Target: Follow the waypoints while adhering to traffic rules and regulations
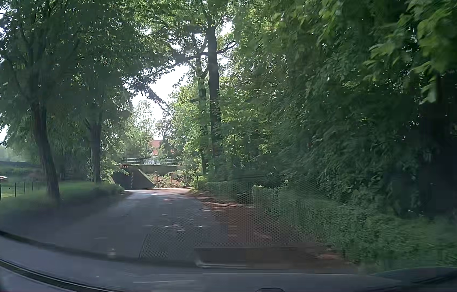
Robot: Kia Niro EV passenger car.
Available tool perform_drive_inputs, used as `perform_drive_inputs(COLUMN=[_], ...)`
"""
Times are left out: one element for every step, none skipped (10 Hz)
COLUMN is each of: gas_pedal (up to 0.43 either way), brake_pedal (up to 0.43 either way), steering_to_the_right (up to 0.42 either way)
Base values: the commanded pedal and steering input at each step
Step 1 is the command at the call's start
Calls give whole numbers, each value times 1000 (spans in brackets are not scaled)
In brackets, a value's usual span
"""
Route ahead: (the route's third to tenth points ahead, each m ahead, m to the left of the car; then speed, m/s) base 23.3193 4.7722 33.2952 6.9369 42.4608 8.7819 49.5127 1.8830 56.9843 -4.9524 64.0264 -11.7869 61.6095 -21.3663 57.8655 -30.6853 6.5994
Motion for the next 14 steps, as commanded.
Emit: perform_drive_inputs(gas_pedal=[130,130,130,130,130,130,130,118,110,98,87,79,59,28], brake_pedal=[0,0,0,0,0,0,0,0,0,0,0,0,0,0], steering_to_the_right=[-86,-86,-86,-84,-82,-82,-82,-82,-82,-82,-82,-82,-82,-82])
